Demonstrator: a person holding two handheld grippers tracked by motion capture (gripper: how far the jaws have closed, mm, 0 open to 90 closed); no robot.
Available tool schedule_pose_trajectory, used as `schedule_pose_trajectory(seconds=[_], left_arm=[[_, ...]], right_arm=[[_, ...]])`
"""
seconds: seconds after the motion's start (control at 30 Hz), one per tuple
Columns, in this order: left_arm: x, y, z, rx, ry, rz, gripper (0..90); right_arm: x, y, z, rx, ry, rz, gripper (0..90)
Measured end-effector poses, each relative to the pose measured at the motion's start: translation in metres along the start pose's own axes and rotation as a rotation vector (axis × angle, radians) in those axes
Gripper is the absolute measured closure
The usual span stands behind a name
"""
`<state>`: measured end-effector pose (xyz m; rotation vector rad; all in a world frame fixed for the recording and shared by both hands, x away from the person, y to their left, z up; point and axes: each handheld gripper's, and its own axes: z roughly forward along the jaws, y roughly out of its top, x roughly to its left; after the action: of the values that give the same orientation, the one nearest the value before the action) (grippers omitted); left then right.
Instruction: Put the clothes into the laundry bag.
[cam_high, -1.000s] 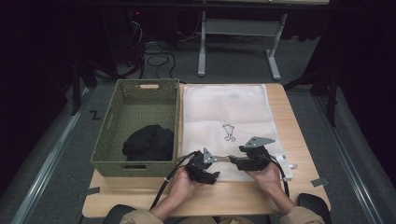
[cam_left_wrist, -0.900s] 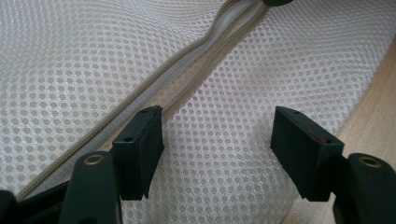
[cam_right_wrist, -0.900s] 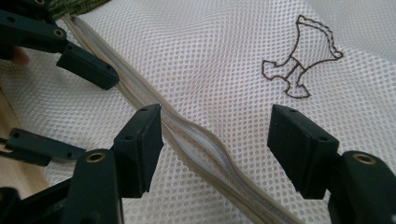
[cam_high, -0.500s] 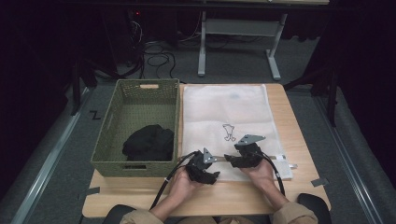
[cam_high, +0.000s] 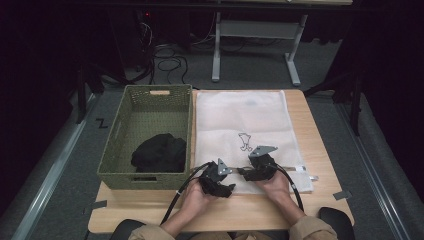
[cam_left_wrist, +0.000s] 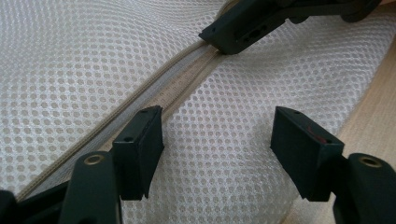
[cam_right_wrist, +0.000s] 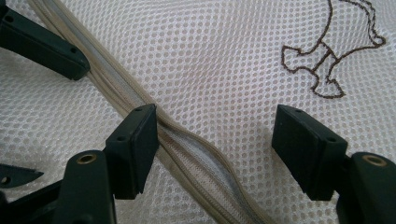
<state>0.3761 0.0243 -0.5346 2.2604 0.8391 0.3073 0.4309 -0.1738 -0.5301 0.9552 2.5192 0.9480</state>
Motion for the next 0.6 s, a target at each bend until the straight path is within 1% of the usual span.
schedule_pose_trajectory(seconds=[0.1, 0.27, 0.33, 0.47, 0.5, 0.53, 0.57, 0.6], left_arm=[[-0.0001, -0.0002, 0.0001, -0.002, 0.000, -0.001, 34.4], [-0.0001, -0.0002, 0.0001, -0.002, 0.000, -0.001, 34.4], [-0.0001, -0.0002, 0.0001, -0.003, 0.000, -0.001, 34.4], [-0.0001, -0.0003, 0.0001, -0.003, 0.000, -0.001, 34.4], [-0.0001, -0.0003, 0.0001, -0.003, 0.000, -0.001, 34.4], [-0.0001, -0.0003, 0.0001, -0.003, 0.000, -0.001, 34.4], [-0.0001, -0.0003, 0.0001, -0.003, 0.000, -0.001, 34.4], [-0.0001, -0.0004, 0.0001, -0.003, 0.000, -0.001, 34.4]], right_arm=[[-0.0007, -0.0007, 0.0018, -0.002, -0.004, 0.015, 30.8], [-0.0038, -0.0009, 0.0033, -0.007, 0.006, 0.028, 30.5], [-0.0041, -0.0006, 0.0033, -0.005, 0.006, 0.022, 30.5], [-0.0058, -0.0004, 0.0035, -0.006, 0.013, 0.029, 31.4], [-0.0067, -0.0004, 0.0035, -0.007, 0.014, 0.029, 34.1], [-0.0075, -0.0006, 0.0029, -0.003, -0.019, 0.006, 38.9], [-0.0078, -0.0008, 0.0033, -0.010, -0.017, 0.020, 39.2], [-0.0078, -0.0008, 0.0033, -0.010, -0.017, 0.020, 39.2]])
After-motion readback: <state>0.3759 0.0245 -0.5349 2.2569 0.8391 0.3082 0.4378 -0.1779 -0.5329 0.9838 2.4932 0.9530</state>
